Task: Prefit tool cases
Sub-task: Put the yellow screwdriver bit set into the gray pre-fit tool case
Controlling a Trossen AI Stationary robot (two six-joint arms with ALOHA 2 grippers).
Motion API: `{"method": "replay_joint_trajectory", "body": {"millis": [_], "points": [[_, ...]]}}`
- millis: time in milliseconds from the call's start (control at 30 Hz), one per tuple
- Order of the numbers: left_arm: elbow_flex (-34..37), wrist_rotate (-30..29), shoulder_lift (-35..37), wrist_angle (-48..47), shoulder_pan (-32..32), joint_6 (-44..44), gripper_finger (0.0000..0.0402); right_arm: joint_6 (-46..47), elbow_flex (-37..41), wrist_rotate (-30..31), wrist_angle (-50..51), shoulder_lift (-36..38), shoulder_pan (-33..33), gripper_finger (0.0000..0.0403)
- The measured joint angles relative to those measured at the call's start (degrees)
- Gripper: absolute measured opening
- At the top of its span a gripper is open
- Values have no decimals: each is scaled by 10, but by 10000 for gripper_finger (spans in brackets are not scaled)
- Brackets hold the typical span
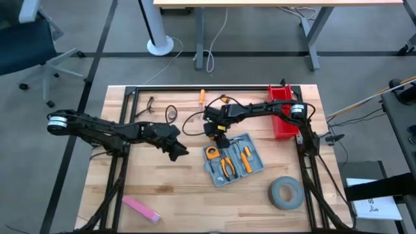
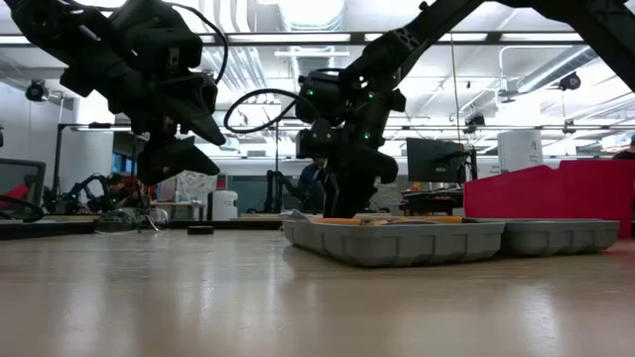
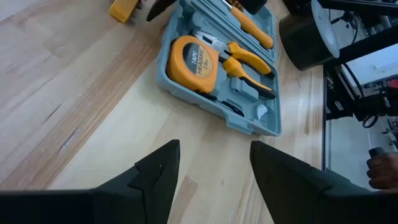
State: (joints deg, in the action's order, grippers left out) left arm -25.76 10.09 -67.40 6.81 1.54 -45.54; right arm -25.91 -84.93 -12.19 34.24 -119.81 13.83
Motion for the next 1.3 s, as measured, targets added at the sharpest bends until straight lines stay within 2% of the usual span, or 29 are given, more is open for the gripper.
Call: {"method": "replay_joint_trajectory", "body": {"millis": [800, 1067, 1300], "points": [[0, 0, 0, 0, 0, 0, 204, 8, 0, -2, -2, 0, -3, 158], [0, 0, 0, 0, 0, 0, 204, 4, -1, -2, -2, 0, -4, 138], [0, 0, 0, 0, 0, 0, 204, 4, 0, 2, -2, 0, -3, 94]]}}
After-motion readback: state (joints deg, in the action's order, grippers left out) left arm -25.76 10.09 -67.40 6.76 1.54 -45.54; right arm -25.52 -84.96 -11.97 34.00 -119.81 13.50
